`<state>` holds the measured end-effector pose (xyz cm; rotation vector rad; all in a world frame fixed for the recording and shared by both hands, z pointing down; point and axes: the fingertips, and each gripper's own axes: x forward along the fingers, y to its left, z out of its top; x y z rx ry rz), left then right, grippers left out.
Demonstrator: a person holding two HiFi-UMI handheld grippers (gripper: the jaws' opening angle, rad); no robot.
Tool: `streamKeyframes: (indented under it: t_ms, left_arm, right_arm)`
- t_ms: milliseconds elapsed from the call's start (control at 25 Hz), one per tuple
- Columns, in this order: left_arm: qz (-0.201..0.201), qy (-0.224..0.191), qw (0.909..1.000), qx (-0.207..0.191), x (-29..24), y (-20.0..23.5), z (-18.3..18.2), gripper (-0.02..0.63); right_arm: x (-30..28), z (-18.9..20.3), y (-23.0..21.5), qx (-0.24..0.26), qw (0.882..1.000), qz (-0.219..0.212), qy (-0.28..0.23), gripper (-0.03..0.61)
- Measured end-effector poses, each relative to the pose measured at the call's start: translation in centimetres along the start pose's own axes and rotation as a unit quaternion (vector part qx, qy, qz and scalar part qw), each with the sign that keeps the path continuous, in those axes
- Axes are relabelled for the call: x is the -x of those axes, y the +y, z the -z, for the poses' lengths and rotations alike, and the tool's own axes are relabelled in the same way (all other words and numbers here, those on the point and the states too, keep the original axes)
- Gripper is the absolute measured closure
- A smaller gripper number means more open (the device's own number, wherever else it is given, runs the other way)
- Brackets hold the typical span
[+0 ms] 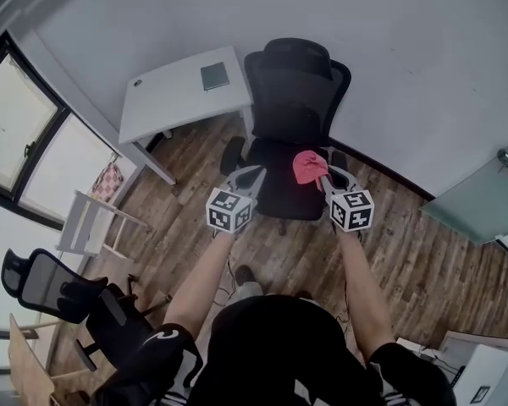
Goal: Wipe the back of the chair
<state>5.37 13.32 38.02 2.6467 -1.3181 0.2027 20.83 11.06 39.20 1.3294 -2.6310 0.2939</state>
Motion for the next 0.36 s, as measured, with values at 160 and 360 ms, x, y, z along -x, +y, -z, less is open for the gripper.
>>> streamKeyframes:
  t_ms: [160,360]
  left_arm:
    - [-0.010,0.008,0.9999,-0.007,-0.5,-1.9,0.4,0.589]
    - [-0.017,0.014,0.9997,-0.004,-0.5,-3.3,1.2,0.589]
  right_arm:
    - [1.6,0.2,-1.6,-0.021,1.000,-0.006,-0.003,0.515]
    - [2.9,0.5,-2.2,-0.028,0.999,-0.014,-0.007,0.515]
